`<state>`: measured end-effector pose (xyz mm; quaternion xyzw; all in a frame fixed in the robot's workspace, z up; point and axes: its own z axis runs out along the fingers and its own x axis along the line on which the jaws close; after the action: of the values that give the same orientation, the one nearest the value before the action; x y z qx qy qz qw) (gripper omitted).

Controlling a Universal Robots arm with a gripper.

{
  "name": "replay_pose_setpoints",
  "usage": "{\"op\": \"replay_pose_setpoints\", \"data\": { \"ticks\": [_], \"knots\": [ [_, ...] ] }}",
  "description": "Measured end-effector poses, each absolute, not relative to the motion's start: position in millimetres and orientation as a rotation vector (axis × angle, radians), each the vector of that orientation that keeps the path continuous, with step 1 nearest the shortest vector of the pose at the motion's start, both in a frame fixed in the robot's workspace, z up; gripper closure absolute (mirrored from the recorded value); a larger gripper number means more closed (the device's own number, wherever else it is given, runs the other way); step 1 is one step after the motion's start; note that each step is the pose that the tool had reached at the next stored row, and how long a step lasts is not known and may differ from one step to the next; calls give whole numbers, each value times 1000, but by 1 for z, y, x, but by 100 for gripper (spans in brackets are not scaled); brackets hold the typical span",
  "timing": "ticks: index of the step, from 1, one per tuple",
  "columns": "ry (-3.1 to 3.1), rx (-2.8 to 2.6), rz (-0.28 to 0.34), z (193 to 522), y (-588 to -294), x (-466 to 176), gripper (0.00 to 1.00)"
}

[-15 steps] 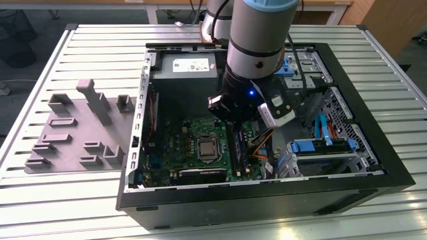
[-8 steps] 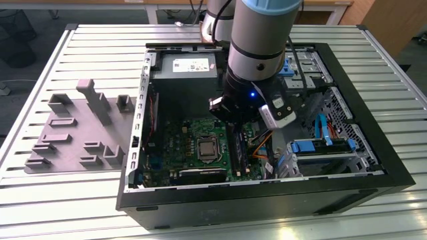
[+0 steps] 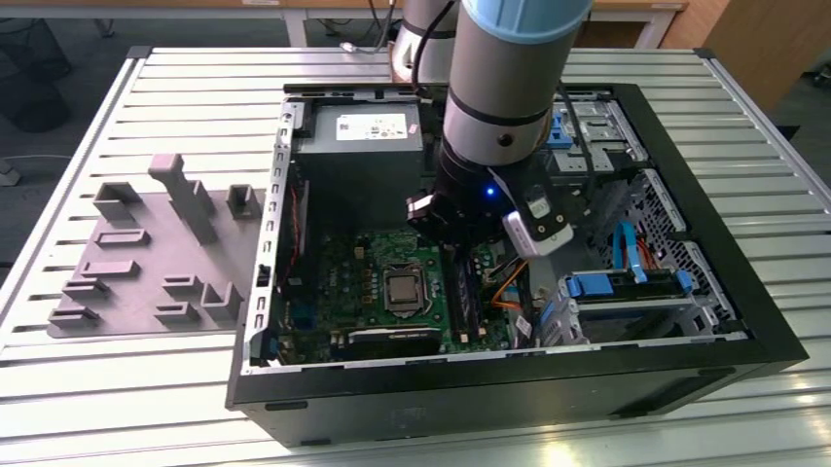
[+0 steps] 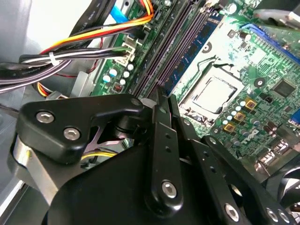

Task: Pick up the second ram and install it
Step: 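Insert the second ram into the second slot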

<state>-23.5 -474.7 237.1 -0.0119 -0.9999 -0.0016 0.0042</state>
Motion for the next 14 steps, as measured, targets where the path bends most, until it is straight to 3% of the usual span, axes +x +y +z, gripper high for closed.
{"op": "replay_pose_setpoints", "data": {
  "ticks": [14],
  "knots": [
    [-3133, -31, -6, 231, -479, -24, 86]
  ]
}}
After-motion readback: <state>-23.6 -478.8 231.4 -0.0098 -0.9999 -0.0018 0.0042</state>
